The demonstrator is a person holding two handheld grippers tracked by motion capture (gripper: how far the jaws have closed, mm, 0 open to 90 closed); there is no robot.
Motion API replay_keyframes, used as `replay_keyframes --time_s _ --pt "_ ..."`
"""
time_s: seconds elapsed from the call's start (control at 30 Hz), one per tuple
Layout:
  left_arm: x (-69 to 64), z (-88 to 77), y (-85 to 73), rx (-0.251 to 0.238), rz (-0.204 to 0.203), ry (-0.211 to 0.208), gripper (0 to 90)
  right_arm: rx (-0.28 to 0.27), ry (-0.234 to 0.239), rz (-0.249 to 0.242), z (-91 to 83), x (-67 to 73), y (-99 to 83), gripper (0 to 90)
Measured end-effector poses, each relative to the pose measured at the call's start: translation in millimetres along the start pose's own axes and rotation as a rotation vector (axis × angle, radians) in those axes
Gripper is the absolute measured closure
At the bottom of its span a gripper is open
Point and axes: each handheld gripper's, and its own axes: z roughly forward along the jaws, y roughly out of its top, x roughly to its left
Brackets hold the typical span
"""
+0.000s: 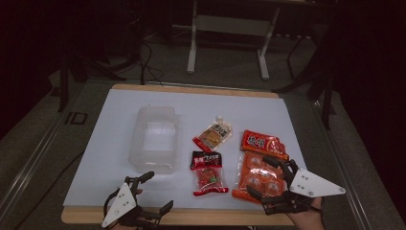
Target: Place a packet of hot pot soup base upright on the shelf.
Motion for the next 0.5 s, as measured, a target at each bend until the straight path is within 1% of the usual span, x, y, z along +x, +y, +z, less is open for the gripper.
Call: replay_keyframes --time_s 0.03,0.1,0.13,0.2,0.23,0.27,0.3,0.33,0.37,0.43,0.5 --pt "-0.7 0.0 0.1 0.000 0.000 -0.001 0.1 0.001 0.005 -0.002 -0.8 -2.3 1.9 10.1" --pt "-1.3 0.1 0.2 0.000 0.003 -0.001 0.1 -0.014 -0.015 0.004 -3.0 -6.2 4.9 10.1" --pt "-1.2 0.0 0.2 0.000 0.004 0.001 0.1 -0.014 -0.014 0.008 -3.8 -8.8 6.1 10.1" --pt "-0.8 -0.2 0.2 -0.003 0.001 0.004 0.1 -0.016 -0.041 0.008 -5.2 -13.1 7.8 10.1" --pt "-0.5 -0.3 0.1 -0.003 -0.002 0.005 0.1 -0.011 -0.036 0.016 -6.0 -16.2 8.2 10.1" --pt "0.0 -0.4 -0.1 0.000 -0.001 0.007 0.1 -0.008 -0.049 0.022 -6.5 -19.4 8.4 10.1" --pt "0.0 -0.4 -0.2 0.000 -0.001 0.010 0.1 -0.008 -0.064 0.027 -6.9 -24.3 8.2 10.2" --pt "0.3 -0.2 -0.2 0.000 -0.004 0.009 0.1 -0.003 -0.066 0.029 -7.2 -27.7 8.0 10.2" --pt "0.2 -0.2 -0.3 0.001 -0.003 0.010 0.1 0.004 -0.098 0.034 -7.6 -33.9 7.3 10.2" --pt "0.1 -0.3 -0.2 0.000 -0.002 0.014 0.1 0.012 -0.102 0.045 -8.0 -41.6 6.1 10.2" --pt "-0.1 -0.5 0.0 -0.001 0.002 0.016 0.1 0.016 -0.132 0.057 -8.3 -51.4 4.0 10.2"
